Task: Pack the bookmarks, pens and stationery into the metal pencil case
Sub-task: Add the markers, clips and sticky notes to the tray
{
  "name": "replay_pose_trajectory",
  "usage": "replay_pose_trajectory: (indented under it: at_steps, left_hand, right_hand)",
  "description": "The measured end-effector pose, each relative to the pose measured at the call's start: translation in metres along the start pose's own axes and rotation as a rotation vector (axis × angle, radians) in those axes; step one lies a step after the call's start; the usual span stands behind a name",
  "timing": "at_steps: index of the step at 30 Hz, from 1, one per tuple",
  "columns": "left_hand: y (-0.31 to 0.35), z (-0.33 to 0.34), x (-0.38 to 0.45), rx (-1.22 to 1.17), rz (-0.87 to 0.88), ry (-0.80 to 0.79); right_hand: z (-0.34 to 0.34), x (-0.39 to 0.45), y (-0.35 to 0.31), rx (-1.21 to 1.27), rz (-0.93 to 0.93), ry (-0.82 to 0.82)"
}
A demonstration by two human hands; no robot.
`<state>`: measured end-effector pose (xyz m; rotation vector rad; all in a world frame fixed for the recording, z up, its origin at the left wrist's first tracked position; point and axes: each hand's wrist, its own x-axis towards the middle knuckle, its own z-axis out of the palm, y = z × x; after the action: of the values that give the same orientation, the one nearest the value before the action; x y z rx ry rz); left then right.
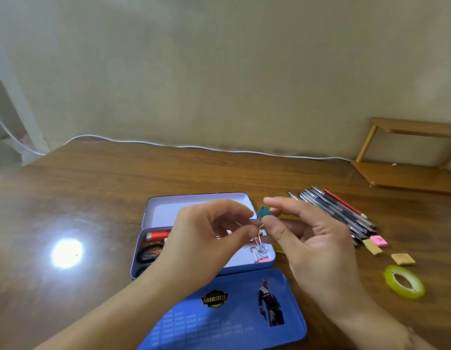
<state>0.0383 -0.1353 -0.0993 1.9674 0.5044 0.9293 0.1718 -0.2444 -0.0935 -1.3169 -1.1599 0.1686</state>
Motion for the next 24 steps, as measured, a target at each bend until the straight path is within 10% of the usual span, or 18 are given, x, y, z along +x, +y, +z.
replay_pose_trajectory:
  at_steps: [9, 24]
  left_hand:
    - [-0.003, -0.005, 0.003, 0.064, -0.139, -0.068]
    - [-0.007, -0.010, -0.003, 0.716, 0.184, -0.445]
  right_hand:
    - [-0.023, 0.013, 0.018, -0.715, -0.473, -0.351]
    - [-0.031, 0.018, 0.022, -0.876, -0.076, -0.574]
